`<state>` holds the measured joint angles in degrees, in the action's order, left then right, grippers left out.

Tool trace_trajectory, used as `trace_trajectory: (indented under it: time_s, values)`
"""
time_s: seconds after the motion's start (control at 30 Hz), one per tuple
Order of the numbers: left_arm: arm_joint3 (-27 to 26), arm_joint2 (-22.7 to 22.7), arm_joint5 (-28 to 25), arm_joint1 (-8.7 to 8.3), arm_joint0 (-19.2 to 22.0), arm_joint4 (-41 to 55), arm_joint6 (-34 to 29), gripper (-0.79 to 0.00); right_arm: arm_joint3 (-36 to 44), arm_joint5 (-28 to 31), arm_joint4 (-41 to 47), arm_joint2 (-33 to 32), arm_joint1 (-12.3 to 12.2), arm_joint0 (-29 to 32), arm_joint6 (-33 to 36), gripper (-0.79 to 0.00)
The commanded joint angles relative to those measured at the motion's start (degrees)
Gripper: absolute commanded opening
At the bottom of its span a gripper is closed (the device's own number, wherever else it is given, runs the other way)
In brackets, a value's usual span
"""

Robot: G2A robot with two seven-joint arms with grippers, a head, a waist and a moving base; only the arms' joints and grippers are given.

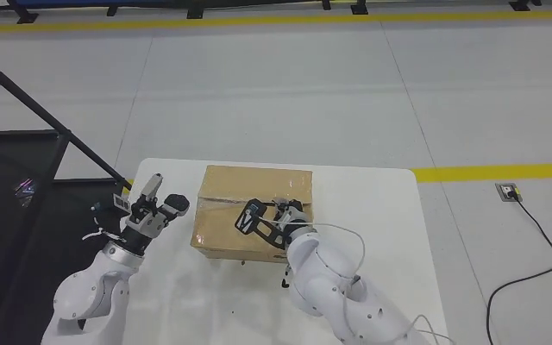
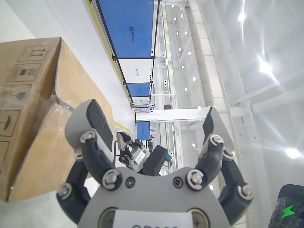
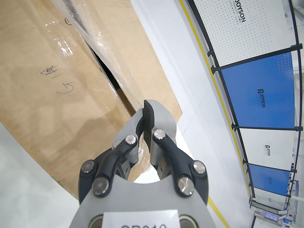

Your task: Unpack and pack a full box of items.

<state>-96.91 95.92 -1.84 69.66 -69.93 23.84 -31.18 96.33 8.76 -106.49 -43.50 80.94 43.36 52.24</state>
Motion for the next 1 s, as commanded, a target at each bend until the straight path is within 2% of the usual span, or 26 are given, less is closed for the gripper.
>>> trace_trajectory:
  time_s: [0.0, 0.37, 0.77, 0.8, 0.83, 0.87, 0.97]
  values:
    - [1.6, -1.5, 0.6, 0.0, 1.6, -1.1, 0.0, 0.0, -0.1, 0.2, -0.4, -0.2, 0.1, 0.3, -0.2, -0.785]
    - [10.5, -8.3, -0.7, 0.5, 8.7, -3.8, 1.8, 0.0, -1.2, 1.3, -2.9, -2.0, 0.8, 1.8, -2.0, -0.785]
    - [15.4, -11.1, -1.6, 0.71, 11.7, -4.7, 2.5, 0.0, -3.8, 3.7, -4.5, -2.5, 1.9, 1.8, -2.9, -0.785]
    - [15.6, -11.2, -1.6, 0.72, 11.8, -4.7, 2.5, 0.0, -3.8, 3.7, -4.6, -2.6, 1.9, 1.9, -3.0, -0.702]
    - [15.8, -11.3, -1.6, 0.72, 11.9, -4.7, 2.6, 0.0, -3.9, 3.8, -4.7, -2.7, 2.0, 1.9, -3.0, -0.477]
    - [15.9, -11.4, -1.7, 0.73, 12.0, -4.6, 2.5, 0.0, -4.0, 3.9, -4.7, -2.9, 2.1, 1.9, -3.1, -0.443]
    - [16.0, -11.7, -1.8, 0.72, 11.9, -4.6, 2.4, 0.0, -3.9, 4.1, -4.7, -3.4, 2.3, 2.1, -3.2, -0.434]
